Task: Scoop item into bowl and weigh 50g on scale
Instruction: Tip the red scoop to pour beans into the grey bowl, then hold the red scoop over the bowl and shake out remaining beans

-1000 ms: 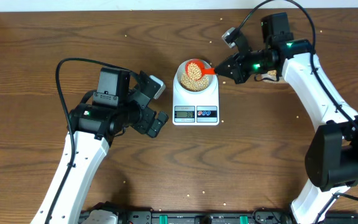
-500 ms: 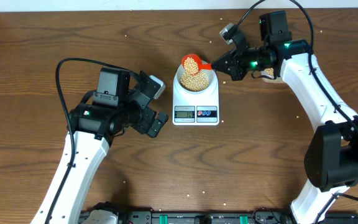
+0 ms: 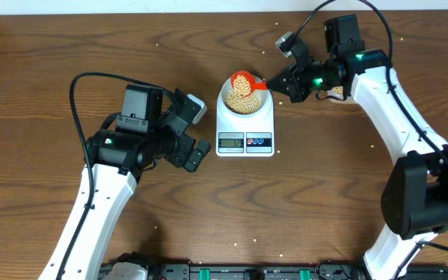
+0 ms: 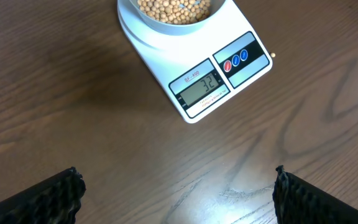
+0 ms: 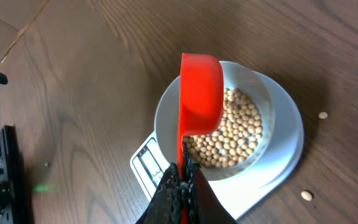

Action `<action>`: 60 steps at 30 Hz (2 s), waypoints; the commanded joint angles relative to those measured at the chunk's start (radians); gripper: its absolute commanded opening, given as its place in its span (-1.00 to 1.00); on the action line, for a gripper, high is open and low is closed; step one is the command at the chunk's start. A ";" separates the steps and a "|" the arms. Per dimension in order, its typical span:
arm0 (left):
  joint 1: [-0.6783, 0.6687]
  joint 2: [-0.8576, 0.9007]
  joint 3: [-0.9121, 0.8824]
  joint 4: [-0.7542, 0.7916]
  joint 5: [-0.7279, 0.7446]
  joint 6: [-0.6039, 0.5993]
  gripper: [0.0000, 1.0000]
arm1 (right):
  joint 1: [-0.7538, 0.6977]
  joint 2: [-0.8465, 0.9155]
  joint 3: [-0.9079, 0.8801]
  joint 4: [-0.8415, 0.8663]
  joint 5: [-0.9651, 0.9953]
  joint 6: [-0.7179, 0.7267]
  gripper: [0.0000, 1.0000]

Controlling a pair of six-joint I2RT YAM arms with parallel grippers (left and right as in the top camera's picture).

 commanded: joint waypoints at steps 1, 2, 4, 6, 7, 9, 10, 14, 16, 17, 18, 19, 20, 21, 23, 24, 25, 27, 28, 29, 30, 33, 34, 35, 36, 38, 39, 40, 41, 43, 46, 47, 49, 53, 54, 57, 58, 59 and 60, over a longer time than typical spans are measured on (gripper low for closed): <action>-0.003 -0.007 0.020 -0.002 0.013 0.013 0.98 | -0.011 -0.026 0.018 -0.001 0.024 0.019 -0.98; -0.003 -0.007 0.020 -0.002 0.013 0.013 0.98 | -0.011 -0.026 0.018 -0.002 0.051 0.027 -0.98; -0.003 -0.007 0.020 -0.002 0.013 0.013 0.98 | -0.011 -0.026 0.018 -0.002 0.078 0.032 -0.98; -0.003 -0.007 0.020 -0.002 0.013 0.013 0.98 | -0.011 -0.026 0.018 0.000 0.077 0.032 -0.98; -0.003 -0.007 0.020 -0.002 0.013 0.013 0.98 | -0.011 -0.026 0.018 0.000 0.077 0.032 -0.98; -0.003 -0.007 0.020 -0.002 0.013 0.013 0.98 | -0.010 -0.026 0.018 0.000 0.077 0.032 -0.98; -0.003 -0.007 0.020 -0.002 0.013 0.013 0.98 | -0.009 -0.026 0.018 0.000 0.075 0.032 -0.98; -0.003 -0.007 0.020 -0.002 0.013 0.013 0.98 | -0.008 -0.026 0.018 -0.001 0.063 0.032 -0.97; -0.003 -0.007 0.020 -0.002 0.013 0.013 0.98 | -0.006 -0.026 0.018 0.000 0.062 0.032 -0.97; -0.003 -0.007 0.020 -0.002 0.013 0.013 0.98 | -0.005 -0.026 0.018 0.000 0.059 0.032 -0.98; -0.003 -0.007 0.020 -0.002 0.013 0.013 0.98 | -0.004 -0.026 0.019 0.000 0.054 0.032 -0.97; -0.003 -0.007 0.020 -0.002 0.013 0.013 0.98 | -0.003 -0.026 0.020 -0.001 0.047 0.032 -0.98; -0.003 -0.007 0.020 -0.002 0.013 0.013 0.98 | -0.002 -0.026 0.022 0.000 0.038 0.031 -0.98; -0.003 -0.007 0.020 -0.002 0.013 0.013 0.98 | -0.002 -0.026 0.023 0.000 0.031 0.030 -0.98; -0.003 -0.007 0.020 -0.002 0.013 0.013 0.98 | -0.002 -0.026 0.027 -0.005 0.024 0.028 -0.98; -0.003 -0.007 0.020 -0.002 0.013 0.013 0.98 | -0.002 -0.026 0.028 -0.008 0.016 0.017 -0.98; -0.003 -0.007 0.020 -0.002 0.013 0.013 0.98 | -0.001 -0.026 0.028 -0.011 0.012 0.008 -0.98; -0.003 -0.007 0.020 -0.002 0.013 0.013 0.98 | 0.000 -0.026 0.028 -0.013 0.014 0.008 -0.99; -0.003 -0.007 0.020 -0.002 0.013 0.013 0.98 | 0.000 -0.026 0.028 -0.013 0.013 0.005 -0.98; -0.003 -0.007 0.020 -0.002 0.013 0.013 0.98 | 0.002 -0.026 0.028 -0.013 0.013 -0.003 -0.98; -0.003 -0.007 0.020 -0.002 0.013 0.013 0.98 | 0.004 -0.026 0.028 -0.013 0.012 -0.009 -0.98; -0.003 -0.007 0.020 -0.002 0.013 0.013 0.98 | 0.013 -0.030 0.028 -0.020 0.010 -0.048 -0.98; -0.003 -0.007 0.020 -0.002 0.013 0.013 0.98 | 0.016 -0.030 0.028 -0.020 0.010 -0.057 -0.98; -0.003 -0.007 0.020 -0.002 0.013 0.013 0.98 | 0.018 -0.030 0.028 -0.018 0.011 -0.059 -0.98; -0.003 -0.007 0.020 -0.002 0.013 0.013 0.98 | 0.018 -0.030 0.028 -0.018 0.010 -0.065 -0.98; -0.003 -0.007 0.020 -0.002 0.013 0.013 0.98 | 0.018 -0.030 0.028 -0.024 0.007 -0.088 -0.98; -0.003 -0.007 0.020 -0.002 0.013 0.013 0.98 | 0.018 -0.030 0.028 -0.027 -0.001 -0.106 -0.98; -0.003 -0.007 0.020 -0.002 0.013 0.013 0.98 | 0.018 -0.031 0.028 -0.029 -0.010 -0.120 -0.98; -0.003 -0.007 0.020 -0.002 0.013 0.013 0.98 | 0.018 -0.031 0.028 -0.028 -0.013 -0.135 -0.98; -0.003 -0.007 0.020 -0.002 0.013 0.013 0.98 | 0.018 -0.031 0.028 -0.028 -0.012 -0.152 -0.98; -0.003 -0.007 0.020 -0.002 0.013 0.013 0.98 | 0.018 -0.031 0.028 -0.030 -0.012 -0.169 -0.98; -0.003 -0.007 0.020 -0.002 0.013 0.013 0.98 | 0.018 -0.031 0.028 -0.031 -0.012 -0.179 -0.98; -0.003 -0.007 0.020 -0.002 0.013 0.013 0.98 | 0.018 -0.032 0.028 -0.026 -0.004 -0.180 -0.98; -0.003 -0.007 0.020 -0.002 0.013 0.013 0.98 | 0.017 -0.034 0.028 -0.029 0.006 -0.197 -0.98; -0.003 -0.007 0.020 -0.002 0.013 0.013 0.98 | 0.016 -0.034 0.028 -0.022 0.036 -0.191 -0.98; -0.003 -0.007 0.020 -0.002 0.013 0.013 0.98 | 0.015 -0.035 0.028 -0.019 0.057 -0.179 -0.99; -0.003 -0.007 0.020 -0.002 0.013 0.013 0.98 | 0.015 -0.037 0.028 -0.021 0.053 -0.185 -0.98; -0.003 -0.007 0.020 -0.002 0.013 0.013 0.98 | 0.015 -0.037 0.028 -0.023 0.065 -0.190 -0.98; -0.003 -0.007 0.020 -0.002 0.013 0.013 0.98 | 0.015 -0.037 0.028 -0.018 0.093 -0.182 -0.98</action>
